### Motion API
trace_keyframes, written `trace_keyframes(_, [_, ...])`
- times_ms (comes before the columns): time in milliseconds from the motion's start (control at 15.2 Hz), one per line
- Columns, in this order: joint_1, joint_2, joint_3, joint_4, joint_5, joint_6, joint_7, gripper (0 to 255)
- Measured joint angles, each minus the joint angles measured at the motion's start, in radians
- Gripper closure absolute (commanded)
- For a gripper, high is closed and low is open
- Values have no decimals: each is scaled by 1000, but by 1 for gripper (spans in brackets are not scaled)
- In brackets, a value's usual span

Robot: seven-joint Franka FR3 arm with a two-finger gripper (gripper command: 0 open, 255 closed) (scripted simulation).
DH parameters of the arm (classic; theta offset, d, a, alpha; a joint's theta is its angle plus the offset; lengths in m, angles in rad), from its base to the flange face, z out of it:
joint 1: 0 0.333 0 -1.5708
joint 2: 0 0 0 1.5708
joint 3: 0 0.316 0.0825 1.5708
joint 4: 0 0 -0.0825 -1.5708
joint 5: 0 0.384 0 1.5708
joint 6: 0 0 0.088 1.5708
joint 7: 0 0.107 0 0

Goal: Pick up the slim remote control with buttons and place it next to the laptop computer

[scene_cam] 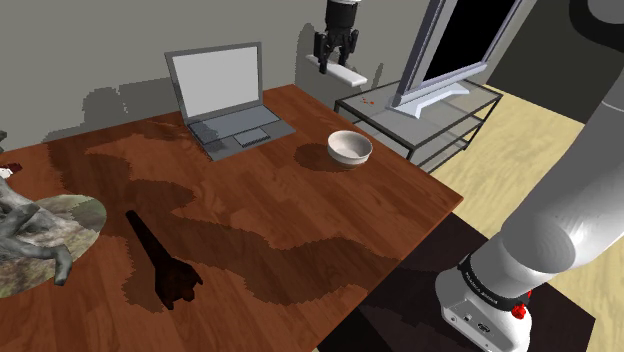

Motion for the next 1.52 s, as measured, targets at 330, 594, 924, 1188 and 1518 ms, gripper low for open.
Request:
trace_keyframes(330, [-2,4,-1,-60,-1,64,0,255])
trace_keyframes(594, [-2,11,-2,-104,-4,114,3,255])
trace_keyframes(924, [-1,24,-3,-158,-8,181,7,255])
trace_keyframes(1188, [-1,37,-4,-192,-13,228,11,255])
trace_keyframes(1518, [0,59,-6,-233,-20,290,15,255])
